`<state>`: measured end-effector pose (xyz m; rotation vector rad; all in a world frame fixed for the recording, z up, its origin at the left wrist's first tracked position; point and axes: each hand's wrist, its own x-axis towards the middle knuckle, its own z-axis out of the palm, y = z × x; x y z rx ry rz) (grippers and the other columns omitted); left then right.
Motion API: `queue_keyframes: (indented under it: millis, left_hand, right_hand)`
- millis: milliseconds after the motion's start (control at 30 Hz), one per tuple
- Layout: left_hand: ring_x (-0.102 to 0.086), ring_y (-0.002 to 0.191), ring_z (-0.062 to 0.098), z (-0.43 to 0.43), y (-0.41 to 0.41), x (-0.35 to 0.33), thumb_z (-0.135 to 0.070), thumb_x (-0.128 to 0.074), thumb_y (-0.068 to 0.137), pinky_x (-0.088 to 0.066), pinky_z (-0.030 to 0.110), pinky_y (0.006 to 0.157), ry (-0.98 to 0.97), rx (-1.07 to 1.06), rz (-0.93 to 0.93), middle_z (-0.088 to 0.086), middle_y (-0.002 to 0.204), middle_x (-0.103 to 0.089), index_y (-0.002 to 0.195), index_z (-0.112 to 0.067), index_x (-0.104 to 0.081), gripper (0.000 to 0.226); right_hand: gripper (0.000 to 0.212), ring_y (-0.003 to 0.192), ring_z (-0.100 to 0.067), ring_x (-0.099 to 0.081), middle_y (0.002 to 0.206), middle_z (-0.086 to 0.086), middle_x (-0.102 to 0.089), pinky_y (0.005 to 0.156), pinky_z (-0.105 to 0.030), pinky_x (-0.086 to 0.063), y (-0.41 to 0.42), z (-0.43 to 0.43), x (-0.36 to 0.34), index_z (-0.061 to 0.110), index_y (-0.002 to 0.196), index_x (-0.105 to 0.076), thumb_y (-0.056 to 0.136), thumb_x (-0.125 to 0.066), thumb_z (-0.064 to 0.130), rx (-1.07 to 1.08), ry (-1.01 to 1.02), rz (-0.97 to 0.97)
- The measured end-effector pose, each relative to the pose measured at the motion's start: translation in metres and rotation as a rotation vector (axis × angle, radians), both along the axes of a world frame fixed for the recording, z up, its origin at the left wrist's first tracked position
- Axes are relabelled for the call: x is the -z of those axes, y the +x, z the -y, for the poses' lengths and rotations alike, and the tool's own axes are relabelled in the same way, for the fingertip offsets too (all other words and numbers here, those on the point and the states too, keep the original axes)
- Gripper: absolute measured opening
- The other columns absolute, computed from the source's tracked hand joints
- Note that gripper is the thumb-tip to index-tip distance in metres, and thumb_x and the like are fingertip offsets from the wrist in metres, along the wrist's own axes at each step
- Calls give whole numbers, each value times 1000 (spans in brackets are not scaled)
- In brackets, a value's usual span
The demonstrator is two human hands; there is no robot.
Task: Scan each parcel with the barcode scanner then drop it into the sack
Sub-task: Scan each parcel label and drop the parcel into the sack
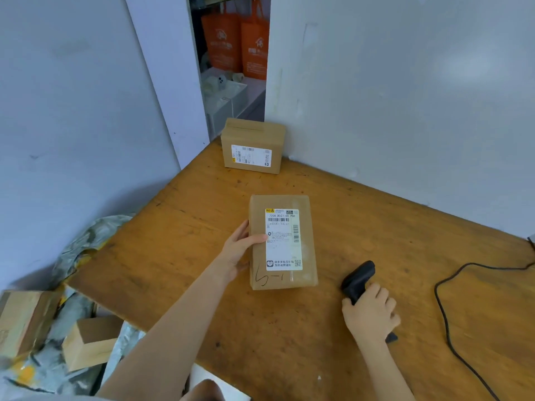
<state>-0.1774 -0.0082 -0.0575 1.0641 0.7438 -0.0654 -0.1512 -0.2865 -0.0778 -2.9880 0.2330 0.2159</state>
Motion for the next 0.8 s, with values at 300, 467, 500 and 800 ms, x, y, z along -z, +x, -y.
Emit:
queue_keyframes:
  millis: [300, 467, 500, 800]
  left_hand:
    - [-61, 112, 21, -52, -37, -13, -26, -86, 64, -46, 45, 86, -33, -206, -51, -1, 117, -70, 135, -46, -46, 83]
    - [-61, 106, 22, -98, -66, -30, -30, -78, 72, -51, 45, 86, 13, -395, -64, 3, 116, -66, 136, -37, -43, 73]
    - [-61, 104, 22, -112, -73, -31, -32, -75, 75, -51, 45, 88, 34, -428, -74, 2, 114, -65, 136, -34, -42, 70]
    - [-64, 103, 23, -252, -182, -51, -43, -54, 94, -59, 37, 78, 297, -680, -160, 6, 124, -59, 141, -24, -39, 53]
  right_hand:
    - [54, 136, -13, -34, 150, 3, -35, 113, -37, -32, 0, -125, -61, 23, 146, -32, 98, -37, 46, -530, 784, 12]
    - [60, 123, -12, -46, 138, 2, -47, 102, -34, -43, -14, -215, -73, 18, 143, -33, 91, -60, 33, -601, 895, -137]
    - [61, 122, -13, -47, 136, 2, -48, 101, -34, -44, -18, -232, -76, 18, 141, -34, 89, -63, 31, -620, 906, -152]
    - [54, 110, -6, -49, 116, 13, -50, 90, -21, -42, -98, -420, -89, 22, 134, -42, 86, -66, 22, -933, 952, -282]
